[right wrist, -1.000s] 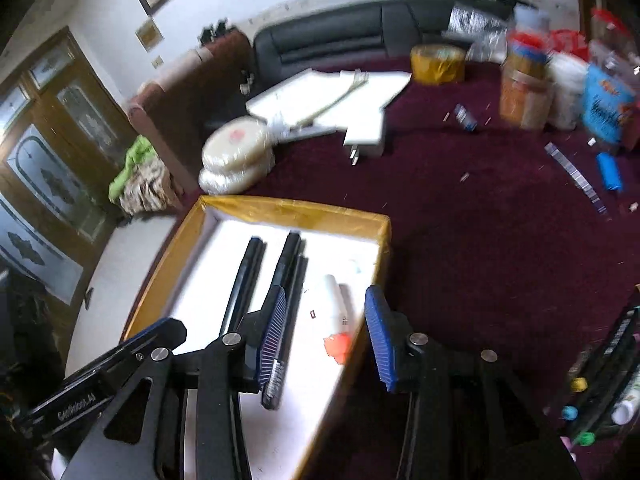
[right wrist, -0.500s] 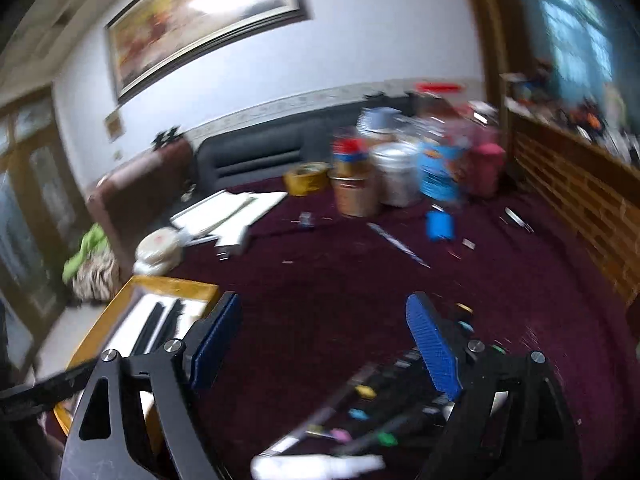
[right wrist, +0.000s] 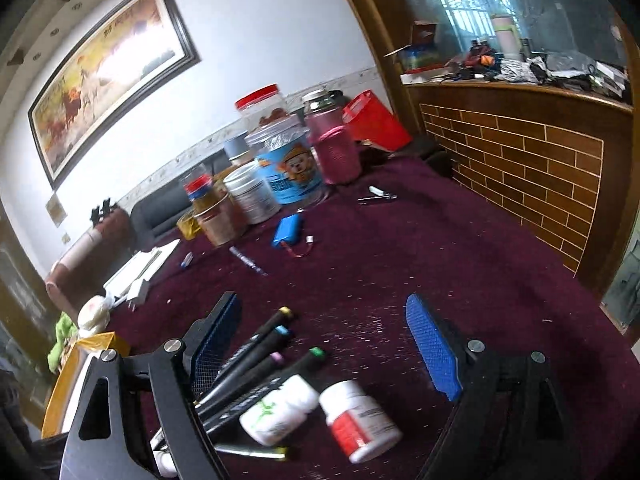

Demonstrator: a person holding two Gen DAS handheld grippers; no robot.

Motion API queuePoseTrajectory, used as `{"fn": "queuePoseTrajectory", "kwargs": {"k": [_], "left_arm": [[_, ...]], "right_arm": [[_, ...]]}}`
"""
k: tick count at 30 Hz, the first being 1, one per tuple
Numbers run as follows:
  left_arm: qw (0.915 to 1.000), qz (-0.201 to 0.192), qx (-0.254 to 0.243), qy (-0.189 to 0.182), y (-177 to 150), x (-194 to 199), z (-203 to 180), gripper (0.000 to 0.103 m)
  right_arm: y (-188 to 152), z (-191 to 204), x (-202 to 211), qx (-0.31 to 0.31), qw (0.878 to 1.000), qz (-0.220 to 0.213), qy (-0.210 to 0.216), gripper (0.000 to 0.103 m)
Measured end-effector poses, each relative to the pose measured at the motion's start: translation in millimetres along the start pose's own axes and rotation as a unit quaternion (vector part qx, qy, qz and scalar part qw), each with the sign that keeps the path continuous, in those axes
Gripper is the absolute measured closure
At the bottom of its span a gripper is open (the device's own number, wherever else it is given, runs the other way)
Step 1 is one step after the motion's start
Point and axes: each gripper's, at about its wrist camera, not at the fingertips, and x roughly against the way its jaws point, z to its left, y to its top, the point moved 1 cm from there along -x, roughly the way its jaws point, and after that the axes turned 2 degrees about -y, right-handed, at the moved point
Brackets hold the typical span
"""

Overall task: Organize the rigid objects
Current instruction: 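Move both grippers back over the pile of markers, then grasp a clear pen with the left gripper while the right gripper grasps a white bottle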

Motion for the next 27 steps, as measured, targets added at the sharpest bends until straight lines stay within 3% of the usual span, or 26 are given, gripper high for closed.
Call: {"fn": "queuePoseTrajectory", "kwargs": {"k": [8,15,20,22,23,24,25,27], "left_arm": [[0.9977,0.017,-0.032,0.058,20,-33,0,0.044],[0.9934,0.049,-0.082,0.063,30,-65,-14,0.044],[0.9889,0.046,-0.115,0.081,33,-73,-23,0.049],[0.9886,0.044,-0.118,0.082,34,-74,-24,0.052],[0.9886,0.043,-0.120,0.080,35,-74,-24,0.060],[0.9884,0.042,-0.125,0.076,35,-73,-26,0.076],[0.9880,0.043,-0.130,0.071,33,-71,-28,0.085],[0.9849,0.042,-0.146,0.082,24,-67,-34,0.093]], "right_arm": [[-7,-14,-19,-0.026,0.998,0.040,0.032,0.023],[-13,-8,-21,-0.010,0.998,0.050,0.040,0.023],[-15,-8,-29,-0.012,0.997,0.069,0.036,0.023],[-15,-10,-30,-0.015,0.997,0.072,0.034,0.023],[-15,-11,-30,-0.017,0.997,0.071,0.032,0.023],[-15,-12,-30,-0.018,0.997,0.070,0.031,0.023],[-14,-13,-29,-0.020,0.997,0.069,0.029,0.023],[-13,-16,-29,-0.026,0.997,0.067,0.024,0.023]]}}
